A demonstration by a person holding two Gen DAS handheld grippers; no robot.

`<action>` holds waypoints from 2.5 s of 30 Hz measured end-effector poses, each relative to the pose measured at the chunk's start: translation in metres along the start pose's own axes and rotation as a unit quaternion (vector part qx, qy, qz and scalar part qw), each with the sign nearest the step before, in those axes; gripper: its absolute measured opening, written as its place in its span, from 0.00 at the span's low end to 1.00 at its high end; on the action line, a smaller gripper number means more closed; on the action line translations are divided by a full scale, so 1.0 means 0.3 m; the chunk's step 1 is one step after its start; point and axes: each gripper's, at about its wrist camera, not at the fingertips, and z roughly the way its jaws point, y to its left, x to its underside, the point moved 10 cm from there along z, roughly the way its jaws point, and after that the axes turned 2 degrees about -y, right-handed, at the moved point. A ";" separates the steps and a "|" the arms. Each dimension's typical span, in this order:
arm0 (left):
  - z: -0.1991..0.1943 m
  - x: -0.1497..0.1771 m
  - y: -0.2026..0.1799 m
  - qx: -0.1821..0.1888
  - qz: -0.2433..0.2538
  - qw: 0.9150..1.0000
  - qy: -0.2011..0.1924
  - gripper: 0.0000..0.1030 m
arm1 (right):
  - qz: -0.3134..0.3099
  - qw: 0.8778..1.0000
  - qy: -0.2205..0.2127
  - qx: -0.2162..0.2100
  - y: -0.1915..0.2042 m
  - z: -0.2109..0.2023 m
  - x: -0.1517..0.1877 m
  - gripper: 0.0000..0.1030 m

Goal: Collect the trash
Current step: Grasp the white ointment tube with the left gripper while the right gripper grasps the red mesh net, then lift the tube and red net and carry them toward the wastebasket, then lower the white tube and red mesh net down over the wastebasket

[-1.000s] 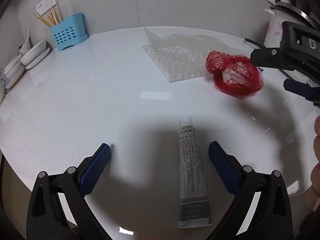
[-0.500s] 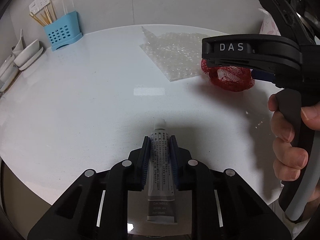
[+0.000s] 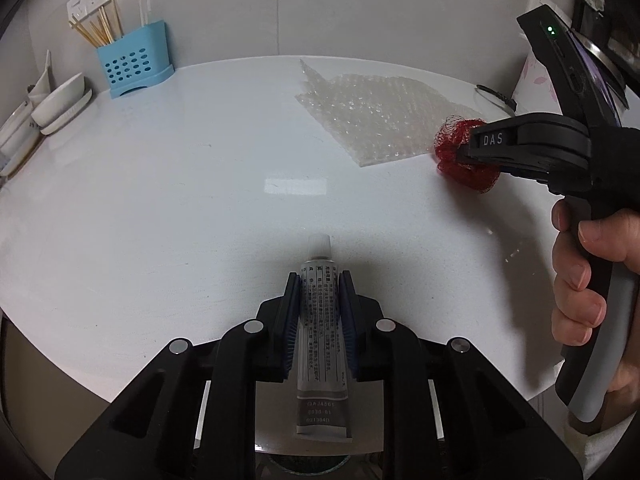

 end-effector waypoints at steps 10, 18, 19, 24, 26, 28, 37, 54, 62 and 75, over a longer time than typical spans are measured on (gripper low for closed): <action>-0.100 0.000 0.030 0.006 -0.003 1.000 -0.021 0.19 | 0.000 0.999 -0.032 -0.021 0.013 -0.152 0.035 0.14; -0.177 0.031 0.070 0.010 -0.005 0.999 -0.035 0.19 | -0.005 0.997 -0.067 -0.045 0.021 -0.301 0.133 0.14; -0.185 0.036 0.074 0.010 -0.005 0.999 -0.037 0.19 | -0.009 0.996 -0.072 -0.043 0.024 -0.319 0.149 0.14; -0.228 0.068 0.090 0.012 -0.004 0.999 -0.047 0.18 | -0.029 0.994 -0.092 -0.048 0.061 -0.392 0.236 0.14; -0.248 0.082 0.099 0.015 -0.004 0.999 -0.052 0.19 | -0.037 0.993 -0.103 -0.049 0.076 -0.427 0.274 0.14; -0.269 0.096 0.109 0.020 -0.006 0.998 -0.054 0.18 | -0.043 0.991 -0.113 -0.050 0.089 -0.461 0.312 0.14; -0.368 0.208 0.147 0.035 -0.006 0.997 -0.068 0.18 | -0.077 0.985 -0.144 -0.064 0.165 -0.580 0.506 0.14; -0.497 0.452 0.200 0.051 -0.004 0.996 -0.075 0.18 | -0.081 0.981 -0.153 -0.088 0.236 -0.630 0.818 0.14; -0.418 0.600 0.242 0.043 -0.015 0.998 -0.046 0.18 | -0.082 0.985 -0.127 -0.082 0.238 -0.544 0.969 0.14; -0.179 0.795 0.249 0.050 -0.015 0.998 -0.026 0.18 | -0.080 0.994 -0.048 -0.058 0.204 -0.255 1.213 0.14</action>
